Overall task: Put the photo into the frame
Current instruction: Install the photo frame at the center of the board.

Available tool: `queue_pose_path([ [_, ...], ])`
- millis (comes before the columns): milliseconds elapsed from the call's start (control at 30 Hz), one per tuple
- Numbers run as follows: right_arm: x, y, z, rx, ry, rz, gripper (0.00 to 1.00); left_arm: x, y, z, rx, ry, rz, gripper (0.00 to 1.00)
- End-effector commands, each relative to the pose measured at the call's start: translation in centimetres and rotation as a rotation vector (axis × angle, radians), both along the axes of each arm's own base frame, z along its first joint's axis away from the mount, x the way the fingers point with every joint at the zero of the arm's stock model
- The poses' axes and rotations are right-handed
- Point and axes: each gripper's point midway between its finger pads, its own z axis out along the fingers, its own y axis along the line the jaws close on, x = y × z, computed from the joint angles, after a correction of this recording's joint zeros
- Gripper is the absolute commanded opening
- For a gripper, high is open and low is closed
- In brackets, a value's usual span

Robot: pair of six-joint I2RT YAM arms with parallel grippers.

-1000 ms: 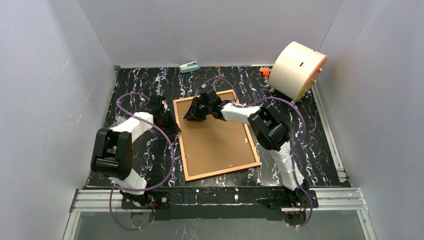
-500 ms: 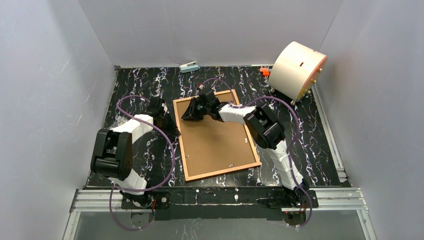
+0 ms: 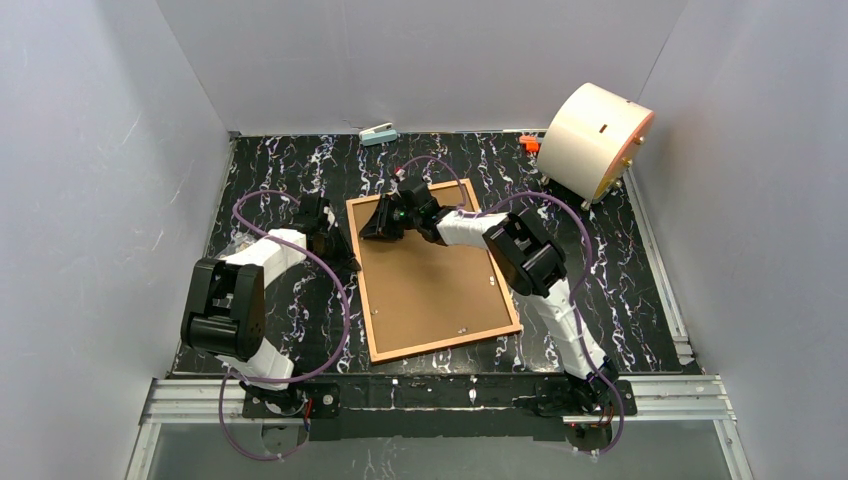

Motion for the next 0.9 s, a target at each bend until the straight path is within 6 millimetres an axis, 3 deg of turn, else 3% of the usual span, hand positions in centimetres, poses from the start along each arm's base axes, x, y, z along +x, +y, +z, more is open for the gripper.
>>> queue_pose_path([
  [0, -0.4, -0.1, -3.5, -0.047, 0.010, 0.027, 0.29, -1.1, 0.9, -0.5, 0.042, 0.025, 0.005, 0.13],
  [400, 0.2, -0.1, -3.5, -0.009, 0.012, 0.059, 0.31, -1.4, 1.5, -0.8, 0.070, 0.028, 0.021, 0.13],
  [867, -0.7, 1.0, -4.6, 0.003, 0.051, 0.160, 0.31, -1.4, 1.8, -0.8, 0.090, 0.033, 0.022, 0.12],
])
